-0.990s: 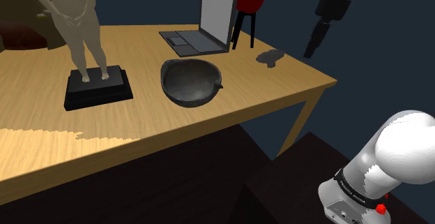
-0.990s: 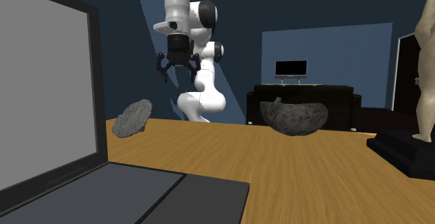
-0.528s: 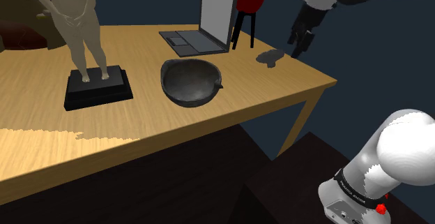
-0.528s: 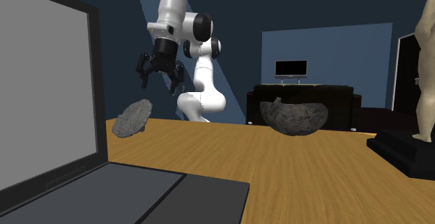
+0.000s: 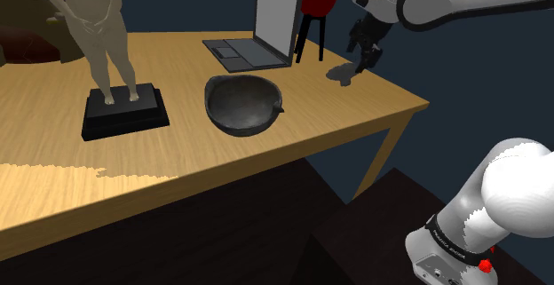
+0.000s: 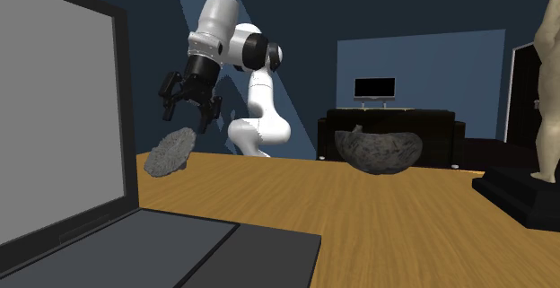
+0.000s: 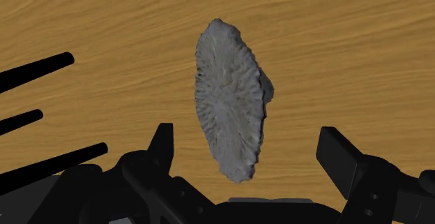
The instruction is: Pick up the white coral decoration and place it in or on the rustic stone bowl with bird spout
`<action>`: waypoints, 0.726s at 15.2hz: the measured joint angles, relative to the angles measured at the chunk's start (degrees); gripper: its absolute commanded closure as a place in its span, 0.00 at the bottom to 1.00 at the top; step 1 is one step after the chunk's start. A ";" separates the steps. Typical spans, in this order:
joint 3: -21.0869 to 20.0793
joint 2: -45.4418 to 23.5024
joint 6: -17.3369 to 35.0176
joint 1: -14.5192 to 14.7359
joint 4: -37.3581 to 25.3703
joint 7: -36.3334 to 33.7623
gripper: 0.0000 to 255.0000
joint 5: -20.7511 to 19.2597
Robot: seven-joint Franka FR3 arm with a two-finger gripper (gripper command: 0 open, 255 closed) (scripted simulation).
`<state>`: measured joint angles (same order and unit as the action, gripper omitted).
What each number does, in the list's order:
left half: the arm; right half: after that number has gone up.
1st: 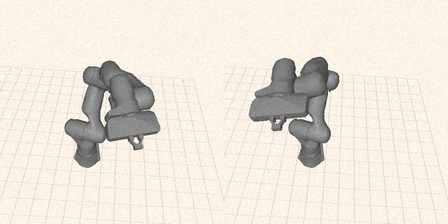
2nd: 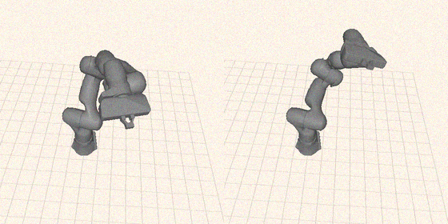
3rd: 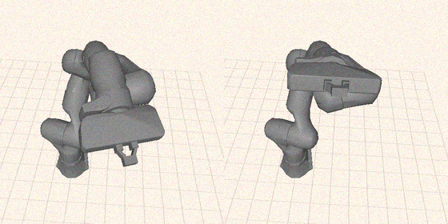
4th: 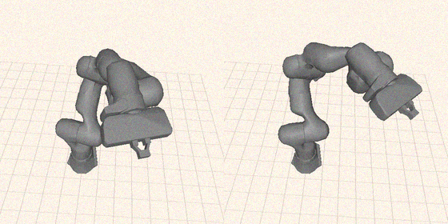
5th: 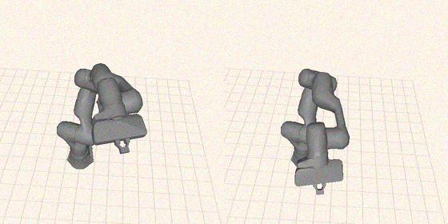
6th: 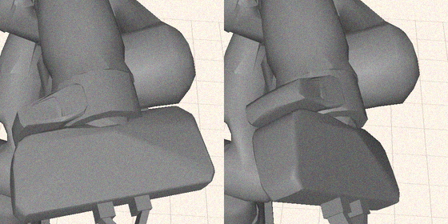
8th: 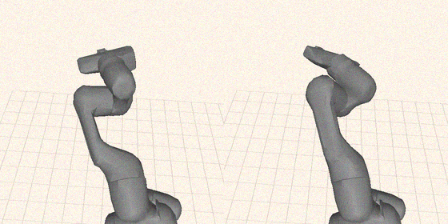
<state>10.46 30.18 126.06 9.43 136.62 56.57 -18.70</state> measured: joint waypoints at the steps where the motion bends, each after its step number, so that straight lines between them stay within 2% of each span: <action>1: 0.24 -0.46 0.84 -0.04 0.28 0.16 0.00 -0.15; 5: 0.85 -2.53 3.96 -0.17 1.21 0.05 0.00 -0.56; 11: 1.05 -2.78 4.71 -0.26 1.64 0.08 0.00 -0.69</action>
<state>11.51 27.40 130.77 9.17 138.26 56.65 -19.39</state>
